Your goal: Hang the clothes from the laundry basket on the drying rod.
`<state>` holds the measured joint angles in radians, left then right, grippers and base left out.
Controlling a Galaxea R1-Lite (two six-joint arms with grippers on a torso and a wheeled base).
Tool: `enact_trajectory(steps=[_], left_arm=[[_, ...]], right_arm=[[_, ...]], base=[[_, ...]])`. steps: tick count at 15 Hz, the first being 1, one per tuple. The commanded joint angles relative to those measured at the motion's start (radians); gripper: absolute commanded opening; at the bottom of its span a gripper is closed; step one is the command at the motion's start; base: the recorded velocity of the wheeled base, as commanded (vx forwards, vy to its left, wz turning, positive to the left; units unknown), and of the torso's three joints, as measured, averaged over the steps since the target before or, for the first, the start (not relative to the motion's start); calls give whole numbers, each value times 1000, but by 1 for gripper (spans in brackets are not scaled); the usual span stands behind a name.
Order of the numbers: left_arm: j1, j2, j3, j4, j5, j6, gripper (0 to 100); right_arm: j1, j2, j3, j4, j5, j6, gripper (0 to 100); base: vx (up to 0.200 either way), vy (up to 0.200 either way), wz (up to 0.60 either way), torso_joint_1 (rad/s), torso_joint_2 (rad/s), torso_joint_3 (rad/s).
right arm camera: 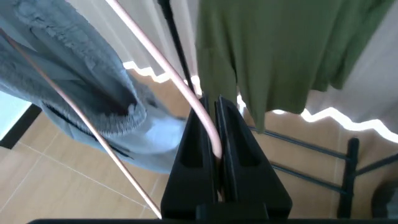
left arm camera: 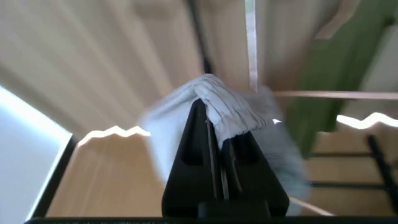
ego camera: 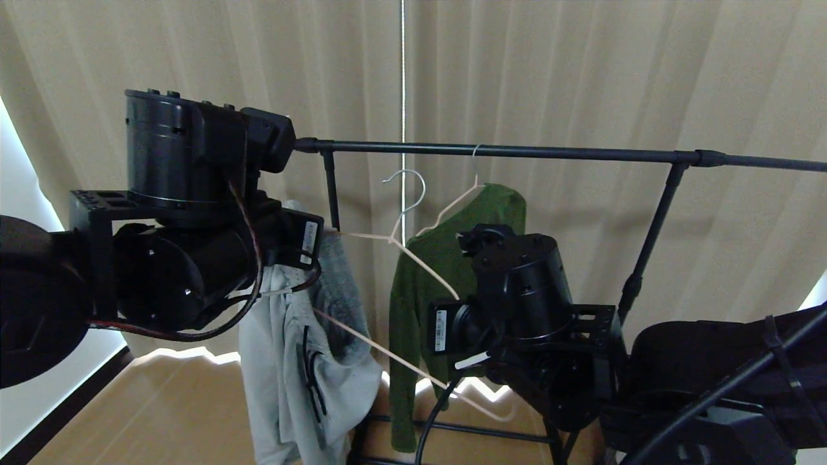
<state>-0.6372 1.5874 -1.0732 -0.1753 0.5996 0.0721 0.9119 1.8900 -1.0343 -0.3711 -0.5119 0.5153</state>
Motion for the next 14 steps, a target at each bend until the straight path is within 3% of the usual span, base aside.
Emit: enact_trajectory(steps=[1,4,6,8,10,13,14], left_arm=[[-30,-3,-7,-1,0,0,0],[-33,-58,6,4,-20,89,0],[13,-70,4,0,-27,133,0],[41,-73,4,-4,-38,186,0],[10,-75,33,-4,-142,187,0],[-81,-93,65,-3,-291,190,0],[-98,-89,70,-3,-305,196,0]], right_arm=[[5,20,-12,0,1,0,0],[7,12,46,-34,23,-97,0],[-28,-14,145,-157,33,-193,0],[-54,-43,264,-319,102,-288,0],[-56,-40,304,-427,141,-339,0],[-56,-26,296,-436,145,-339,0],[-54,-23,295,-437,145,-339,0]], base=[[0,0,0,0,0,0],[0,0,0,0,0,0],[0,0,0,0,0,0],[0,0,0,0,0,0],[0,0,0,0,0,0],[0,0,0,0,0,0],[0,0,0,0,0,0]])
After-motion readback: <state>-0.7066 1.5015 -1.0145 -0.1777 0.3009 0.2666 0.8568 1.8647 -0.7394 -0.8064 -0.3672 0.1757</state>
